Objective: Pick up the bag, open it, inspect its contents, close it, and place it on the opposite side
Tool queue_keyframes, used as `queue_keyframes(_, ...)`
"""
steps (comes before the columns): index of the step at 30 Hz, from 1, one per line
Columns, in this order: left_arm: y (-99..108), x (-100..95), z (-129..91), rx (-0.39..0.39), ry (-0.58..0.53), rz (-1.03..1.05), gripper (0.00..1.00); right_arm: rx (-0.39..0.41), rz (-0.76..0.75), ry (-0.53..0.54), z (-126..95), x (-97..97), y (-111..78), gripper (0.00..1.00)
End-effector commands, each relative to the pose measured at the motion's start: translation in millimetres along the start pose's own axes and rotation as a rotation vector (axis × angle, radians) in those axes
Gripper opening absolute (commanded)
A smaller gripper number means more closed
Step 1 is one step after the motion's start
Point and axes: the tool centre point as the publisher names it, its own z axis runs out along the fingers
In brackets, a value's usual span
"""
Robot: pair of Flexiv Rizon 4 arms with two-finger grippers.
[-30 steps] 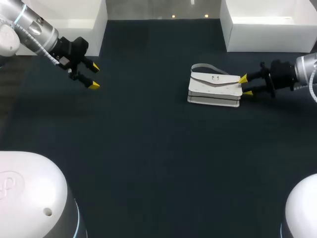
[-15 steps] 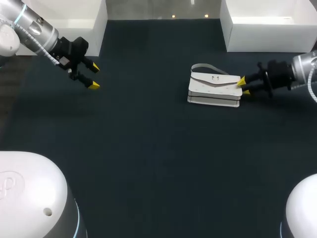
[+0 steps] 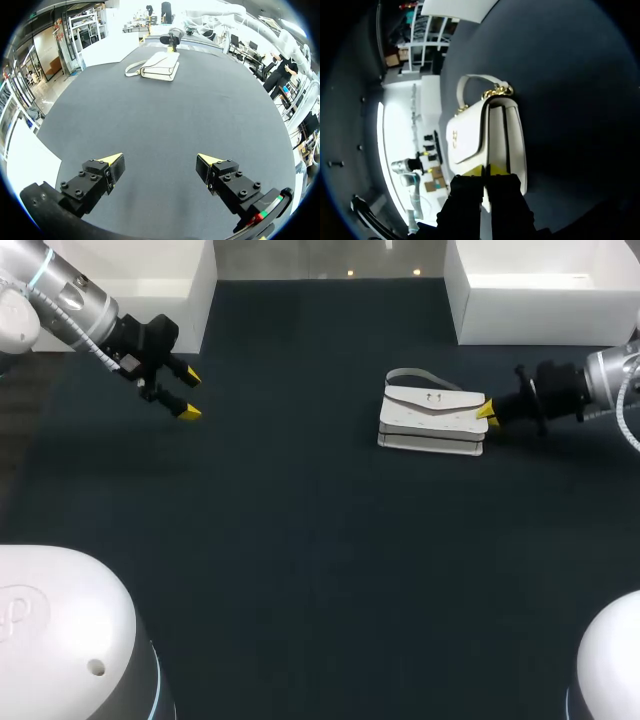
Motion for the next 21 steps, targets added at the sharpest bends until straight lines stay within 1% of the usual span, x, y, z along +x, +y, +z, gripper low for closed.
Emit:
queue_keyframes(1, 0.5, 0.1, 0.8, 0.002, -0.002, 0.001, 1.00, -0.009, -0.002, 0.003, 1.5, 1.3, -2.8, 0.00)
queue_keyframes(9, 0.5, 0.1, 0.8, 0.002, -0.002, 0.001, 1.00, -0.018, -0.010, 0.007, 9.3, 9.9, -5.8, 0.00)
queue_keyframes(21, 0.5, 0.1, 0.8, 0.002, -0.002, 0.001, 1.00, -0.006, -0.022, 0.014, 39.7, 25.2, -11.5, 0.00)
